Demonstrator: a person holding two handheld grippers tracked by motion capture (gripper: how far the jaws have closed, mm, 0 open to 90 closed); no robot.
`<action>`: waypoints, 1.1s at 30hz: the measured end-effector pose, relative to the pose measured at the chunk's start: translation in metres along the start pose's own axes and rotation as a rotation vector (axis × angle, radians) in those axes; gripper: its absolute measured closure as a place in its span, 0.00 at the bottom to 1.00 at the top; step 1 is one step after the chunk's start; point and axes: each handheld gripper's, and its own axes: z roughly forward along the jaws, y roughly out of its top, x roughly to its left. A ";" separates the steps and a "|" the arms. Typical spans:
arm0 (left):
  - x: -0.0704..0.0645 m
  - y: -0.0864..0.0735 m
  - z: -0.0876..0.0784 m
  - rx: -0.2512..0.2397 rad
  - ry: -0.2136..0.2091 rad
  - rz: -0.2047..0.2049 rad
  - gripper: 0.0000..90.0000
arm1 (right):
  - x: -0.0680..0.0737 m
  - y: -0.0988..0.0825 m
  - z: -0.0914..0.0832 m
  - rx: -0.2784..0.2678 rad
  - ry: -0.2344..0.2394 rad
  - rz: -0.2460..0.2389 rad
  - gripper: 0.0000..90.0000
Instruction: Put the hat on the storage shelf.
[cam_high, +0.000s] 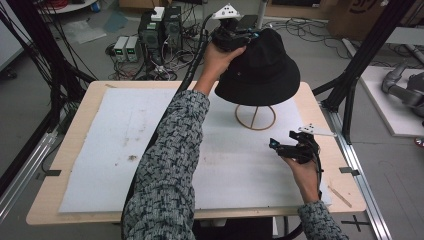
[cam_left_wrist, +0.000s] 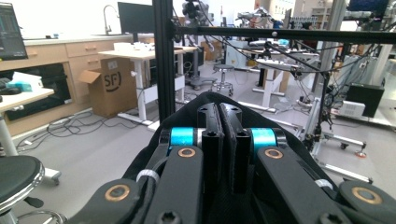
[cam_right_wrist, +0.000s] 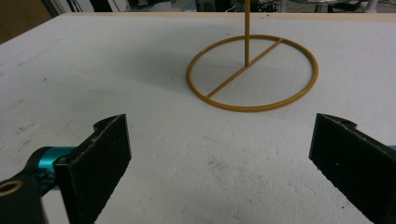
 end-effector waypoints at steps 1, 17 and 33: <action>0.000 -0.001 0.001 0.003 -0.004 0.002 0.96 | 0.000 0.000 0.000 0.003 0.001 0.002 0.06; -0.011 -0.015 0.022 0.060 -0.025 0.040 0.95 | 0.000 0.000 0.001 0.002 0.003 -0.004 0.06; -0.013 -0.025 0.029 0.145 0.001 0.076 0.81 | -0.001 -0.001 0.001 0.004 0.001 -0.006 0.06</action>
